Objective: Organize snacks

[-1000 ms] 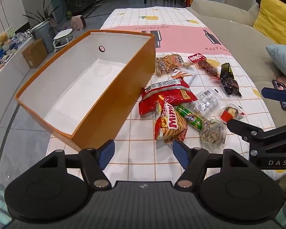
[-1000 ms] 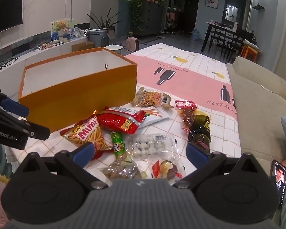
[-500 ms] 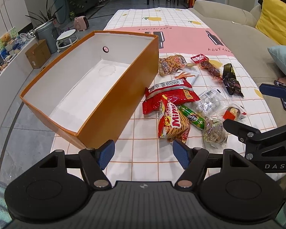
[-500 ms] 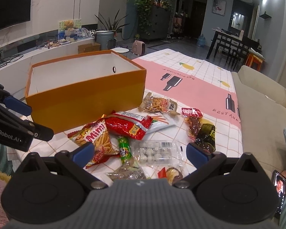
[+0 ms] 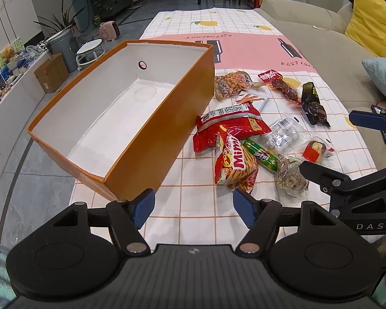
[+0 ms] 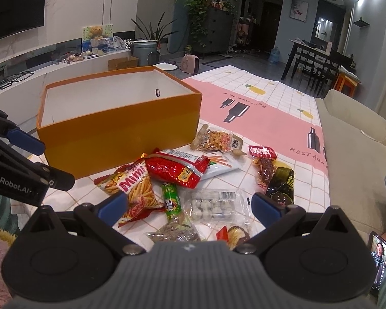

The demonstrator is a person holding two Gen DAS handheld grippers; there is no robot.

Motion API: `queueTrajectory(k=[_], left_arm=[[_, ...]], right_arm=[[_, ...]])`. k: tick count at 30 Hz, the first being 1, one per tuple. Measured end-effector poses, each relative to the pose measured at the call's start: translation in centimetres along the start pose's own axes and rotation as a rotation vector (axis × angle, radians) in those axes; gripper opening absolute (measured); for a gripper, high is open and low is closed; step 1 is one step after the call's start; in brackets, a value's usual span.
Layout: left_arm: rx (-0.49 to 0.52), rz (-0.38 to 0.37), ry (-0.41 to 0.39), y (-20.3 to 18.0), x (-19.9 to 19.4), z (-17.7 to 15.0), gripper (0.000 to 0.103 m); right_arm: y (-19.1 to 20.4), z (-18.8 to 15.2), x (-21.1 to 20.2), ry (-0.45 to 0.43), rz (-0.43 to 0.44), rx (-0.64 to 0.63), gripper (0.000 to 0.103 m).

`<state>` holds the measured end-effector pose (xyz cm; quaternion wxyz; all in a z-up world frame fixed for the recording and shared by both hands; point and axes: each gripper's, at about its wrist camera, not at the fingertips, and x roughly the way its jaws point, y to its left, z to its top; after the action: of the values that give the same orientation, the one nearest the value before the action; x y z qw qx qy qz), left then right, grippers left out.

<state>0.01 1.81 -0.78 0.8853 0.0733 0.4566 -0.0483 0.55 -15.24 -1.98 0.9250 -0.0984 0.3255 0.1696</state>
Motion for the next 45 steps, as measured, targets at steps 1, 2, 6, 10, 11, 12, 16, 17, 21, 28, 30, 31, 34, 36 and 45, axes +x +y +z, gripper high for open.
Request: queueTrajectory(k=[1, 2, 6, 10, 11, 12, 16, 17, 21, 28, 30, 31, 34, 36, 45], left_arm=[[0.001, 0.0, 0.0, -0.01, 0.0, -0.02, 0.082], [0.003, -0.001, 0.0, -0.04, 0.01, -0.02, 0.082], [0.003, -0.001, -0.001, -0.06, 0.02, -0.03, 0.082], [0.002, 0.0, 0.0, -0.08, 0.02, 0.0, 0.082], [0.002, 0.0, 0.0, -0.08, 0.02, 0.0, 0.082], [0.002, 0.0, 0.0, -0.11, 0.02, 0.02, 0.082], [0.006, -0.001, 0.001, -0.13, 0.0, 0.01, 0.082], [0.007, -0.001, 0.001, -0.15, -0.02, 0.01, 0.082], [0.008, -0.004, 0.0, -0.16, -0.08, 0.02, 0.082], [0.01, -0.005, 0.001, -0.14, -0.14, 0.05, 0.082], [0.013, -0.006, 0.001, -0.18, -0.14, 0.07, 0.082], [0.013, -0.007, 0.001, -0.2, -0.13, 0.09, 0.082], [0.013, -0.01, 0.0, -0.18, -0.21, 0.08, 0.082], [0.011, -0.013, 0.0, -0.1, -0.23, 0.06, 0.082], [0.023, -0.065, -0.002, -0.4, -0.27, 0.31, 0.08]], right_arm=[[0.06, -0.01, -0.03, 0.001, 0.0, -0.001, 0.099], [0.09, -0.03, -0.03, 0.002, 0.0, -0.003, 0.099], [0.26, -0.02, -0.06, 0.003, 0.001, -0.01, 0.099], [0.34, -0.08, 0.12, 0.008, 0.001, -0.019, 0.099], [0.38, -0.11, 0.2, 0.011, 0.001, -0.022, 0.099], [0.4, -0.15, 0.24, 0.014, 0.0, -0.025, 0.099], [0.42, -0.18, 0.25, 0.015, -0.001, -0.026, 0.099], [0.43, -0.19, 0.27, 0.015, -0.002, -0.025, 0.099], [0.41, -0.28, 0.38, 0.021, -0.004, -0.024, 0.099], [0.34, -0.32, 0.44, 0.021, -0.005, -0.026, 0.099], [0.34, -0.3, 0.44, 0.023, -0.006, -0.025, 0.099], [0.33, -0.29, 0.48, 0.023, -0.007, -0.026, 0.099], [0.33, -0.29, 0.48, 0.024, -0.007, -0.026, 0.099], [0.34, -0.3, 0.52, 0.026, -0.007, -0.029, 0.099], [0.38, -0.49, 0.78, 0.039, -0.006, -0.029, 0.099]])
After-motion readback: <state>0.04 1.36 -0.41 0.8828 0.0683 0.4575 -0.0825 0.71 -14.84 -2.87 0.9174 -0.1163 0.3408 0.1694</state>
